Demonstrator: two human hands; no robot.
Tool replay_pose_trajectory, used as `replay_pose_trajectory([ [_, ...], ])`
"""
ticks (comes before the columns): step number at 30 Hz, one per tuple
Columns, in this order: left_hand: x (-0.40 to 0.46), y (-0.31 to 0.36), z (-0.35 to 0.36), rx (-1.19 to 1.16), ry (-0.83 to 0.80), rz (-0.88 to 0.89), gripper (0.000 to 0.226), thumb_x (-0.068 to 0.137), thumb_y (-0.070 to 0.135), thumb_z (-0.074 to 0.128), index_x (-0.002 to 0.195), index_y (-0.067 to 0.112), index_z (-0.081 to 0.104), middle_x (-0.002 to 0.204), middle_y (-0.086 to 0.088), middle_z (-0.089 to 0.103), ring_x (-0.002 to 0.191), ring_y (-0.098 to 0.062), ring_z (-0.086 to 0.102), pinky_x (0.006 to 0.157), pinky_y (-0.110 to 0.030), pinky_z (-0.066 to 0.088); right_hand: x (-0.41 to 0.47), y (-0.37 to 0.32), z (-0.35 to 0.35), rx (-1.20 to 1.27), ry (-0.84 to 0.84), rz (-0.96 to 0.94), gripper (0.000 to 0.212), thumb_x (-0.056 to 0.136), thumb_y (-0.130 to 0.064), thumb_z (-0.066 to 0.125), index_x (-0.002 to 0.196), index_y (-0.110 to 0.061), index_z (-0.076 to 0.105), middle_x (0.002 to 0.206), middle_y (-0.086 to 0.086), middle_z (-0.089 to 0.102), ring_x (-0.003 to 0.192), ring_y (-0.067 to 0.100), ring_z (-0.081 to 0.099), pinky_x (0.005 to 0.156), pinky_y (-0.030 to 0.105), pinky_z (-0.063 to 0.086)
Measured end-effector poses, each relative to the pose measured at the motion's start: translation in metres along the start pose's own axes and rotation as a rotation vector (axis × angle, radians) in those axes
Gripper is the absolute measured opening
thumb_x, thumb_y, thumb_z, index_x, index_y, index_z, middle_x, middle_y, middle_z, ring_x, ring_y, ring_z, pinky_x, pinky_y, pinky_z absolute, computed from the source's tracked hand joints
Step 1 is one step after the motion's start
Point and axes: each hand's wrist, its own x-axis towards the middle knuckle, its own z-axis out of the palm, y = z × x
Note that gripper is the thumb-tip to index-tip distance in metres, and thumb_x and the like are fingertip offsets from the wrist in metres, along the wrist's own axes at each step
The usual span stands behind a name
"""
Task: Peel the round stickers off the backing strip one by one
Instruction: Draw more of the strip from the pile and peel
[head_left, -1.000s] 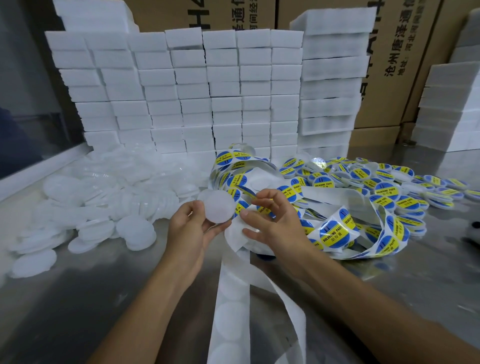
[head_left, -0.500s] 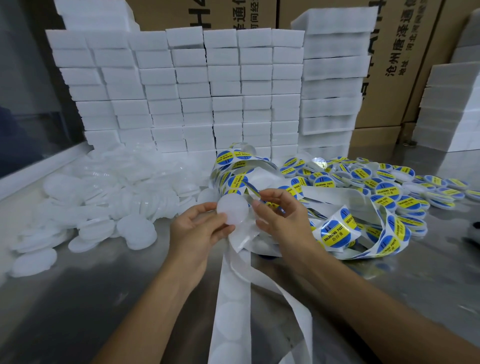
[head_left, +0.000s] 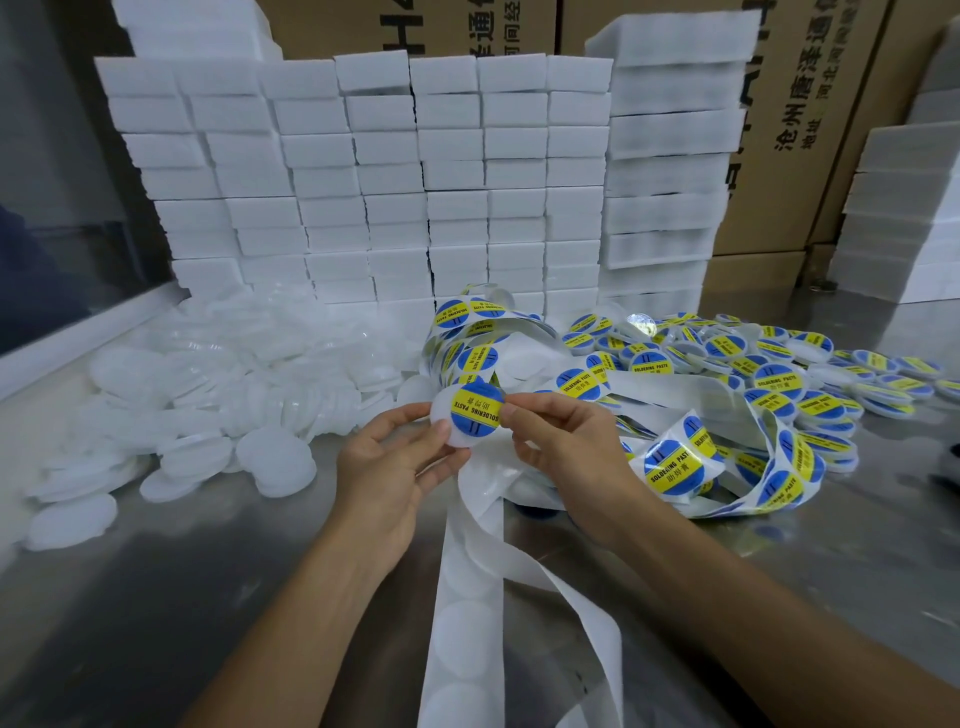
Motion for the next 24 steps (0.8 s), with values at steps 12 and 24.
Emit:
replay_pose_trajectory([
  [12,0.0,-0.0006,-0.0001,0.011,-0.05,0.008,0.038,0.06,0.01,0.075,0.096,0.008,0.064,0.089,-0.019,0.075,0.082,-0.029,0.074,0.063,-0.032,0.06,-0.0005,0.0026,-0.0006,0.002,-0.012,-0.02,0.005,0.081,-0.012,0.078,0.083,-0.016,0.079,0.079,0.002,0.077,0.062,0.003,0.064,0.065,0.018,0.05],
  [24,-0.0003,-0.0003,0.0006,0.039,-0.061,0.015,0.038,0.06,0.01,0.076,0.097,0.008,0.064,0.09,-0.019,0.075,0.083,-0.03,0.074,0.063,-0.033,0.06,0.0014,0.0038,-0.0027,-0.022,-0.001,-0.018,0.007,0.081,-0.011,0.078,0.088,-0.012,0.078,0.08,0.002,0.077,0.059,0.001,0.063,0.061,0.013,0.049],
])
